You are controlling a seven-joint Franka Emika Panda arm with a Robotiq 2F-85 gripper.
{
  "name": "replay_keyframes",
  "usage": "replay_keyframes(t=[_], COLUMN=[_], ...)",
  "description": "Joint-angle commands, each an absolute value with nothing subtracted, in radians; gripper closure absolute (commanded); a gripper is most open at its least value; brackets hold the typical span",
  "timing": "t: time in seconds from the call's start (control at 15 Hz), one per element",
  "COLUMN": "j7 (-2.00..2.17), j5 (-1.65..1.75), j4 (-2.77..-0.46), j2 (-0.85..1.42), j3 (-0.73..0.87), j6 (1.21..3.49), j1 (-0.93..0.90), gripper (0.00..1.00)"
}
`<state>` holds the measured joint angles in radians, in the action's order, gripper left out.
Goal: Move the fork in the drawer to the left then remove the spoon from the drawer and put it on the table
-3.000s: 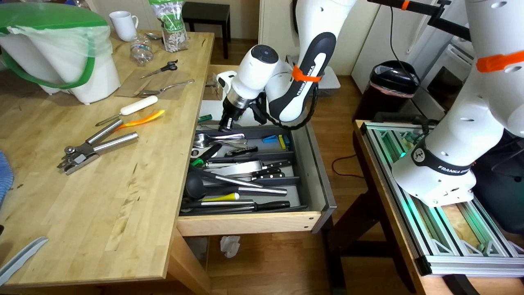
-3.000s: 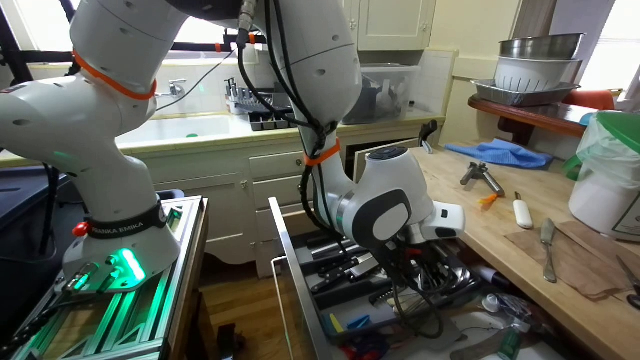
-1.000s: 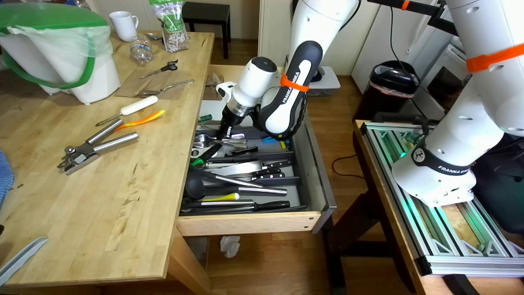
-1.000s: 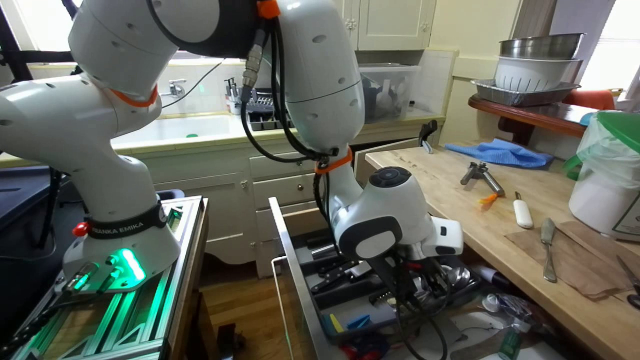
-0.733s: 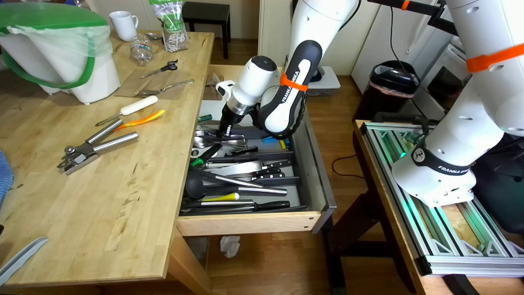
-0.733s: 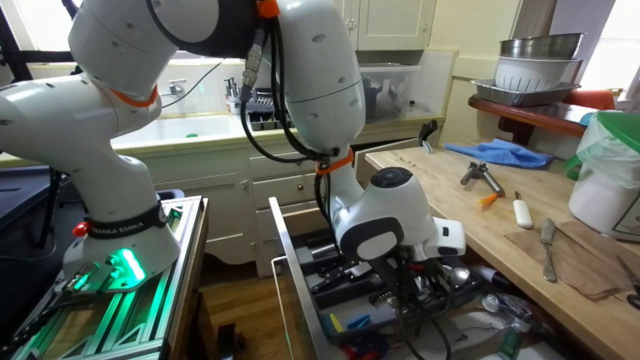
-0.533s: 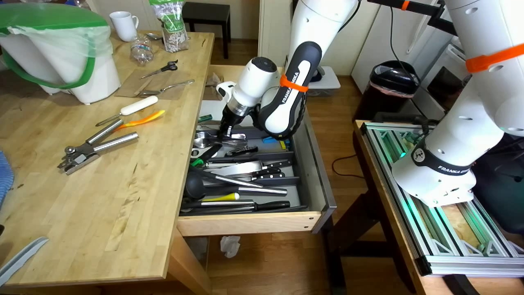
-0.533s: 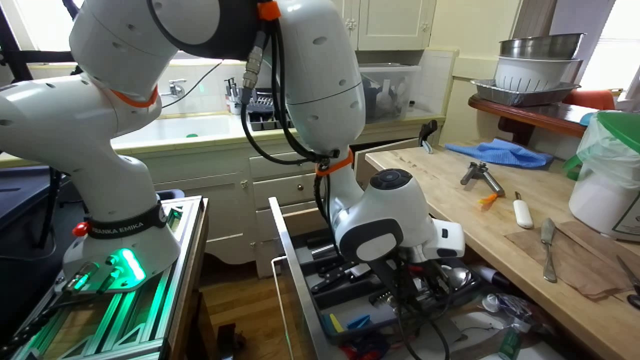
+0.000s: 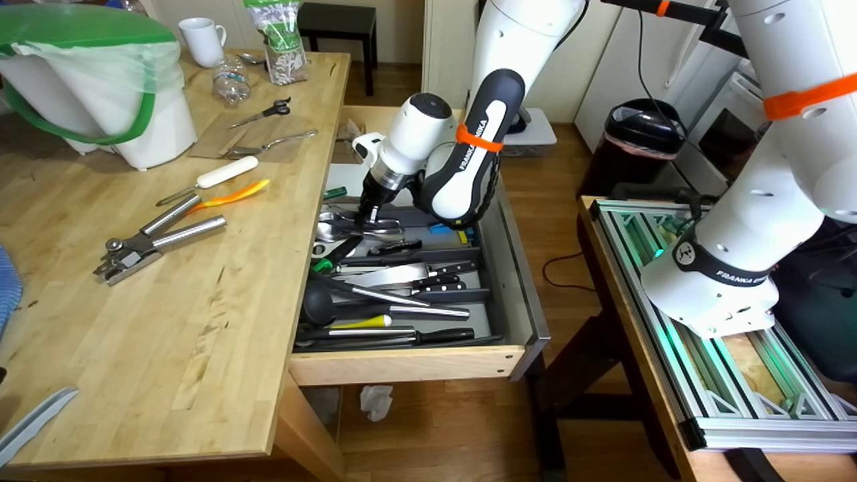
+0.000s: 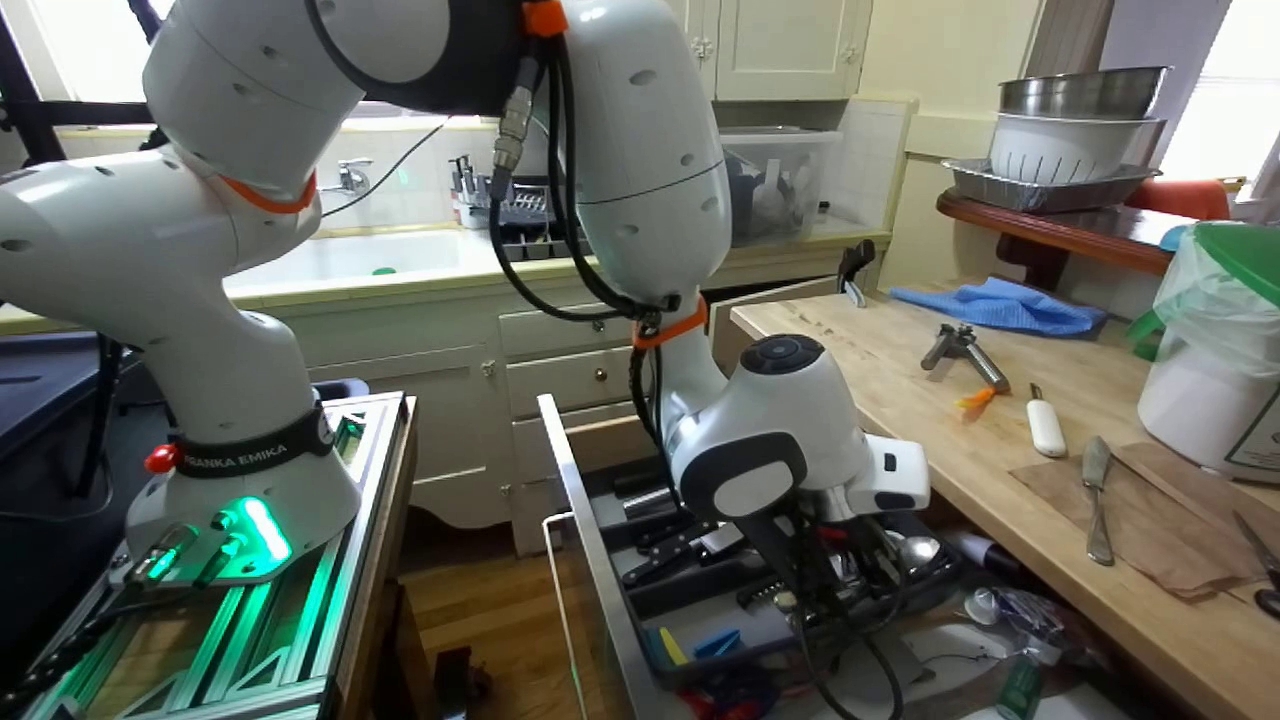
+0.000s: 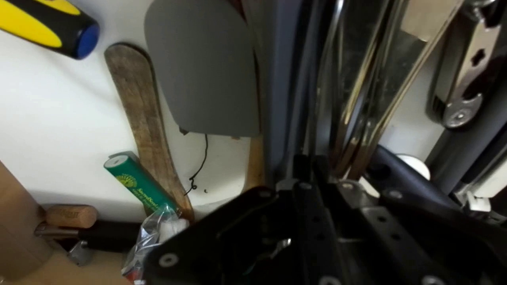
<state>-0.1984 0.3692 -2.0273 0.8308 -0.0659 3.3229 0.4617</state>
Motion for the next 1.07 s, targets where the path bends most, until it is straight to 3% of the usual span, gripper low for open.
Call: replay_keyframes(t=[0.0, 0.13, 0.6, 1.0], j7=[-0.187, -0.202, -0.287, -0.431], j5=[0.309, 0.311, 0.345, 0.211], j4=[-2.114, -2.146, -2.164, -2.155], j2=[0.693, 0.637, 0.726, 0.771], j3=[-0.037, -0.085, -0.633, -0.734], j6=[3.250, 3.226, 3.129, 2.952], j1=[0.399, 0.421, 0.848, 0.964], gripper=[0.99, 0.99, 0.99, 0.99])
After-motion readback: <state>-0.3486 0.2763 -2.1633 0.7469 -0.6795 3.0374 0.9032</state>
